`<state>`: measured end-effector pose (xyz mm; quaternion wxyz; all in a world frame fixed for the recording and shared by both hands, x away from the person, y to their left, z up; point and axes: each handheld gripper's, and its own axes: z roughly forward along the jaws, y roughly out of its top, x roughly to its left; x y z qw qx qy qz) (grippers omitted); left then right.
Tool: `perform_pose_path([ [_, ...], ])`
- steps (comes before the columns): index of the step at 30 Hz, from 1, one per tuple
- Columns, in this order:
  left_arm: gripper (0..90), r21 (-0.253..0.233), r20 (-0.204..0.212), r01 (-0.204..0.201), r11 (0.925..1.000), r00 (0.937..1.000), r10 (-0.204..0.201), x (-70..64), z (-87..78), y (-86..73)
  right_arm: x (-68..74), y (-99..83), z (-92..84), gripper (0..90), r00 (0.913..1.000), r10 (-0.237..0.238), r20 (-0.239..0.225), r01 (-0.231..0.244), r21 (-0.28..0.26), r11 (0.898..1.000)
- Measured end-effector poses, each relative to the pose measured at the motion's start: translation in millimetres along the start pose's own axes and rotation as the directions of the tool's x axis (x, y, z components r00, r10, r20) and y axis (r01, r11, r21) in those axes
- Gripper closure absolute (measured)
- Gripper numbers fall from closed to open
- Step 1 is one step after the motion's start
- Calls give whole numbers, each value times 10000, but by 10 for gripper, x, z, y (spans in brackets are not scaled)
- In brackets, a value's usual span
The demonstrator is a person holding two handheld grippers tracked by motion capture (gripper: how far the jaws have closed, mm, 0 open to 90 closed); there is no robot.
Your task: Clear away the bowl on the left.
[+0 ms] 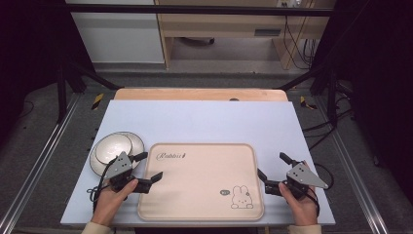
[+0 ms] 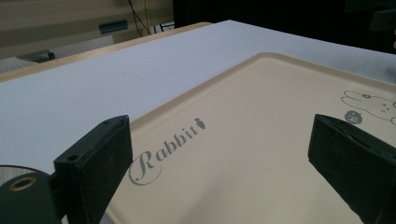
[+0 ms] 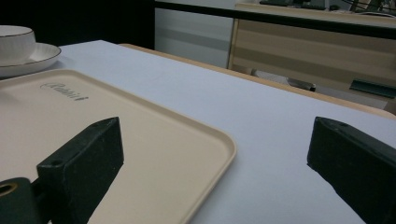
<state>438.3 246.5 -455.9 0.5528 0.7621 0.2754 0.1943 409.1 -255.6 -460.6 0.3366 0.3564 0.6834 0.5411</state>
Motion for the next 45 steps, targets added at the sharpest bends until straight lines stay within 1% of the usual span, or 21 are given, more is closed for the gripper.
perform_pose_path([
  [6,50,-208,-356,263,9994,9990,-270,4,-57,56,5,13,-27,41,9998,-2,221,1,27,10000],
  [12,51,-304,-544,48,9995,9985,-65,-31,-108,144,42,31,-46,43,9989,88,463,-86,-34,10000],
  [16,56,613,-1104,-656,9960,9913,721,-19,-117,273,54,20,-35,44,9983,103,566,-106,53,9999],
  [20,60,825,-1244,-609,9947,9897,709,16,-162,377,61,15,-31,42,9982,109,590,-113,54,9999],
  [23,60,1321,-1617,-749,9884,9822,960,111,-209,488,64,18,-37,41,9981,148,595,-149,13,9999],
  [27,64,1643,-2118,-342,9858,9749,691,271,-262,595,58,13,-25,40,9981,172,595,-175,31,9998],
  [29,66,1708,-2439,-54,9853,9686,476,368,-297,629,51,11,-22,40,9979,216,603,-219,37,9998],
  [30,70,1789,-2736,305,9834,9616,199,472,-336,651,45,7,-23,40,9977,302,605,-304,31,9995],
  [31,71,1789,-2736,305,9834,9616,199,472,-336,651,45,7,-23,40,9977,302,605,-304,31,9995],
  [32,74,1835,-2891,495,9818,9573,58,530,-360,659,45,7,-29,40,9976,352,590,-354,36,9994],
  [33,74,1889,-3079,766,9790,9513,-150,599,-390,666,45,7,-29,40,9976,352,590,-354,36,9994],
  [34,77,1814,-3371,1106,9772,9404,-439,686,-434,668,45,8,-36,40,9977,335,594,-334,-25,9994],
  [35,78,1825,-3502,1243,9753,9351,-537,735,-458,665,46,7,-39,40,9977,320,605,-319,-20,9995],
  [36,79,1825,-3502,1243,9753,9351,-537,735,-458,665,46,6,-39,40,9978,318,583,-319,5,9995],
  [39,82,1930,-3940,1524,9693,9167,-657,875,-526,644,48,1,-28,40,9974,388,603,-394,80,9992],
  [40,84,1975,-4147,1717,9651,9067,-765,960,-581,620,47,1,-18,40,9974,374,615,-380,90,9992],
  [41,85,1975,-4147,1717,9651,9067,-765,960,-581,620,47,1,-18,40,9974,374,615,-380,90,9992],
  [42,93,2000,-4519,1998,9592,8875,-906,1043,-647,579,55,3,-15,40,9975,345,612,-351,97,9993],
  [43,102,2073,-4582,2096,9556,8838,-944,1068,-670,564,59,4,-16,40,9977,319,599,-327,119,9994],
  [44,108,1953,-4674,2246,9547,8771,-1107,1094,-687,542,63,4,-17,40,9977,309,597,-318,150,9994],
  [45,110,1914,-4718,2319,9537,8738,-1178,1119,-711,522,65,3,-14,40,9979,241,608,-250,148,9996],
])
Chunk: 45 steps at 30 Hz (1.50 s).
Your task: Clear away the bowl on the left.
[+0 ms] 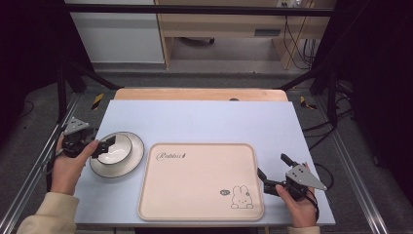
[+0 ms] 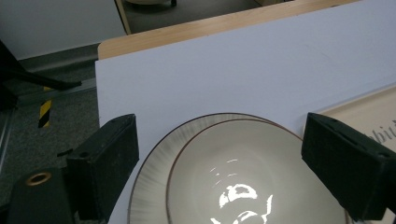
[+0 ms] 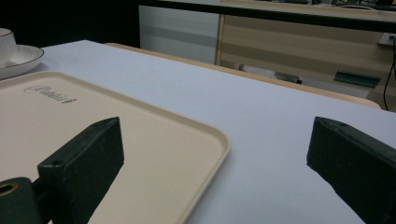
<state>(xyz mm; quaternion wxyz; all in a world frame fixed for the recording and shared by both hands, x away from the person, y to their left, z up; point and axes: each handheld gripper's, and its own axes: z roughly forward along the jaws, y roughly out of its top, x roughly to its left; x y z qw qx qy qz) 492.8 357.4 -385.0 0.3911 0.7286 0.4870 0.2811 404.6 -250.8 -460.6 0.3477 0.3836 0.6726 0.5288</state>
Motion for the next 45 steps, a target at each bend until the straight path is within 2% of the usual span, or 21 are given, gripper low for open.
perform_pose_path([
  [5,117,170,-178,190,9997,9997,-187,119,-9,-49,3,1,-5,40,10000,21,-25,-21,-6,10000],
  [7,132,299,-141,492,9983,9987,-488,185,-6,-80,0,-2,-5,40,9999,98,-22,-98,25,9999],
  [9,164,395,-200,604,9974,9980,-597,217,1,-95,-4,-2,1,40,10000,79,-26,-79,19,10000],
  [16,218,890,-454,872,9922,9955,-835,240,10,-124,4,-3,2,40,10000,83,-49,-83,57,9999],
  [17,242,1097,-449,862,9902,9956,-817,245,18,-139,8,-5,4,40,9999,88,-54,-88,77,9999],
  [22,340,1450,-468,957,9848,9949,-897,228,53,-177,14,-14,14,41,9999,139,-48,-139,174,9998],
  [25,386,1863,-587,1087,9765,9933,-994,232,116,-226,13,-23,34,44,9999,114,-73,-113,200,9997],
  [26,408,1863,-587,1087,9765,9933,-994,232,116,-226,13,-23,34,44,9999,114,-73,-113,200,9997],
  [27,408,2010,-640,1198,9722,9920,-1090,244,136,-242,16,-22,38,44,9999,122,-69,-121,204,9997],
  [31,516,2293,-682,1778,9570,9837,-1664,282,190,-285,21,-20,32,44,9998,127,-118,-125,183,9998],
  [33,531,2312,-727,1819,9557,9829,-1694,287,197,-292,22,-21,30,44,9998,150,-108,-148,204,9997],
  [35,584,2493,-653,1982,9479,9800,-1877,293,213,-308,19,-23,32,44,9998,155,-108,-153,187,9997],
  [36,592,2493,-653,1982,9479,9800,-1877,293,213,-308,19,-23,32,44,9998,155,-108,-153,187,9997],
  [38,599,2727,-668,2097,9390,9777,-1990,290,240,-324,18,-25,37,44,9998,154,-112,-152,208,9997],
  [39,605,2889,-631,2208,9316,9753,-2116,294,275,-347,19,-25,40,44,9998,135,-139,-132,203,9997],
  [40,612,2865,-600,2369,9283,9715,-2294,292,285,-356,22,-24,40,44,9998,144,-129,-142,205,9997],
  [42,643,2885,-546,2467,9251,9689,-2413,286,302,-367,23,-21,37,44,9998,136,-135,-133,187,9997],
  [45,675,2981,-540,2478,9218,9685,-2429,280,321,-372,19,-25,39,44,9998,139,-131,-136,192,9997],
])
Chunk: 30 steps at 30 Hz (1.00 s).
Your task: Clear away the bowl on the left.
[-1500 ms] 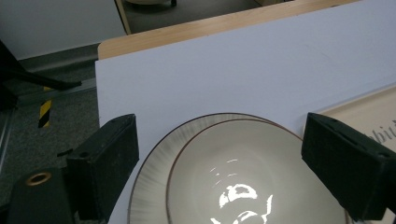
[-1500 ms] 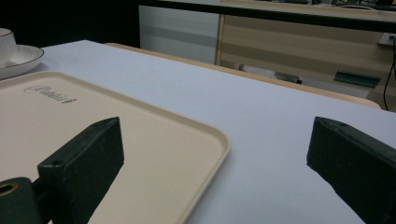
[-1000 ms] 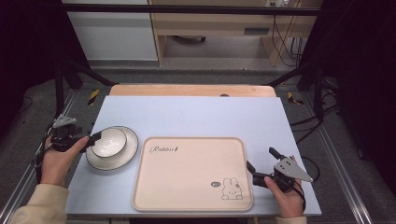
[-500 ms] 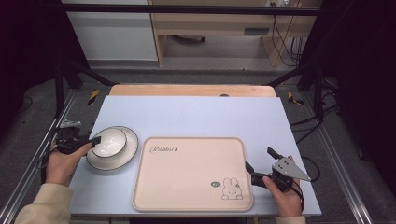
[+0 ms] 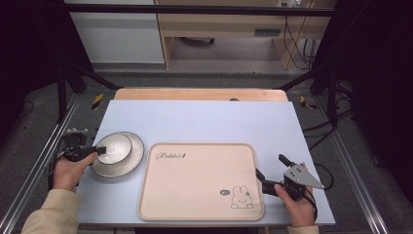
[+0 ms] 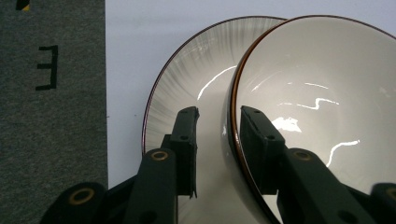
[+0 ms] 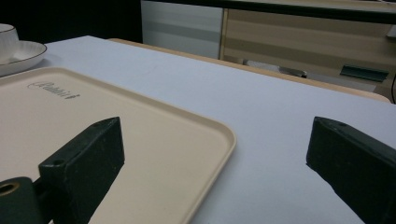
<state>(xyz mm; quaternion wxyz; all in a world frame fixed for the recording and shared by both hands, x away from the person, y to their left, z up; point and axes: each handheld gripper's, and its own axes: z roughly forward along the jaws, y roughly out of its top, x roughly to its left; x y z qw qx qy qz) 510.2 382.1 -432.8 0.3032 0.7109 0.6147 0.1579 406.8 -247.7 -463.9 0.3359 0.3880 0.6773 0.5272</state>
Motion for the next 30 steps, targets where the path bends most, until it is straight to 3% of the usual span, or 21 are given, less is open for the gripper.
perform_pose_path([
  [7,785,151,248,83,9999,9997,-86,-16,21,12,2,0,1,42,10000,-3,-46,3,12,10000],
  [11,825,245,162,285,9993,9995,-289,-5,17,25,4,1,1,42,10000,3,-58,-2,42,10000],
  [16,826,239,596,720,9971,9955,-733,46,-12,3,2,1,4,40,10000,27,-62,-27,19,10000],
  [20,822,19,672,985,9951,9929,-984,59,-45,-4,6,4,2,40,10000,49,-74,-48,37,10000],
  [26,819,-330,812,1133,9930,9906,-1104,41,-93,11,7,4,6,40,10000,10,-68,-10,-3,10000],
  [30,819,-378,834,1017,9941,9917,-983,1,-112,41,7,5,5,40,10000,45,-56,-44,23,10000],
])
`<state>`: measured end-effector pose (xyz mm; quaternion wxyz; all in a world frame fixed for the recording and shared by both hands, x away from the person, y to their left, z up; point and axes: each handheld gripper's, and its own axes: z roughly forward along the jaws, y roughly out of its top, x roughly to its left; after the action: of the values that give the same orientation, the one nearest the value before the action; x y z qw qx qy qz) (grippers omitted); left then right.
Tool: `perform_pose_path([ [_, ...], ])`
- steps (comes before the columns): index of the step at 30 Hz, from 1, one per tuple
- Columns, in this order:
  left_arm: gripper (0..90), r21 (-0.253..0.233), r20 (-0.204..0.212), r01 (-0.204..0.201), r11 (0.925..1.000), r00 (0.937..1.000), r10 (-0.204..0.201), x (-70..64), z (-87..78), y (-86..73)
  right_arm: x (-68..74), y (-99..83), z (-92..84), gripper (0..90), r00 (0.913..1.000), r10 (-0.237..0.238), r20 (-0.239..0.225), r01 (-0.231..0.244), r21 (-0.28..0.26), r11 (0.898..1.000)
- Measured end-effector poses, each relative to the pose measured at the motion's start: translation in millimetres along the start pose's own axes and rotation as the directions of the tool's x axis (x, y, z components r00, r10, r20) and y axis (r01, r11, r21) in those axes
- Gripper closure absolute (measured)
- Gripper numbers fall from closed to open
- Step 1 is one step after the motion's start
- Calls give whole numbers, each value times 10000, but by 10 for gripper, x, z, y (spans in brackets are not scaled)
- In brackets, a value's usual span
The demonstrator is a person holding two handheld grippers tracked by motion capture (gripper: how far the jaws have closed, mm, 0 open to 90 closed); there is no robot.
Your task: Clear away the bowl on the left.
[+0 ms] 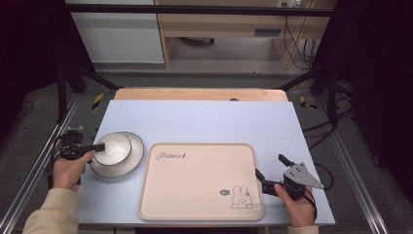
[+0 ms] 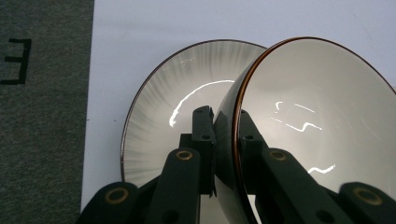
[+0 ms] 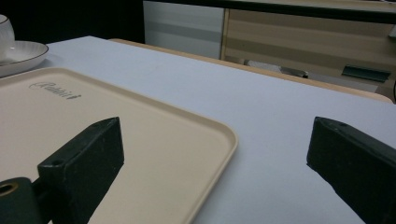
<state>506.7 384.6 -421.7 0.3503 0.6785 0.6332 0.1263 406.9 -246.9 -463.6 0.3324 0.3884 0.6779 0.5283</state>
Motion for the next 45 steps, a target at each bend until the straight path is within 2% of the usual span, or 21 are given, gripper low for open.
perform_pose_path([
  [9,819,-78,297,-415,9991,9987,417,-198,15,50,1,8,-8,38,9999,-103,-96,101,-129,9999],
  [20,819,-123,624,-825,9965,9946,831,-407,2,126,-11,20,-33,43,9975,-652,-272,631,-718,9954],
  [45,819,-188,1111,-1409,9898,9836,1421,-663,-9,193,-9,17,-32,45,9972,-678,-330,653,-710,9953],
])
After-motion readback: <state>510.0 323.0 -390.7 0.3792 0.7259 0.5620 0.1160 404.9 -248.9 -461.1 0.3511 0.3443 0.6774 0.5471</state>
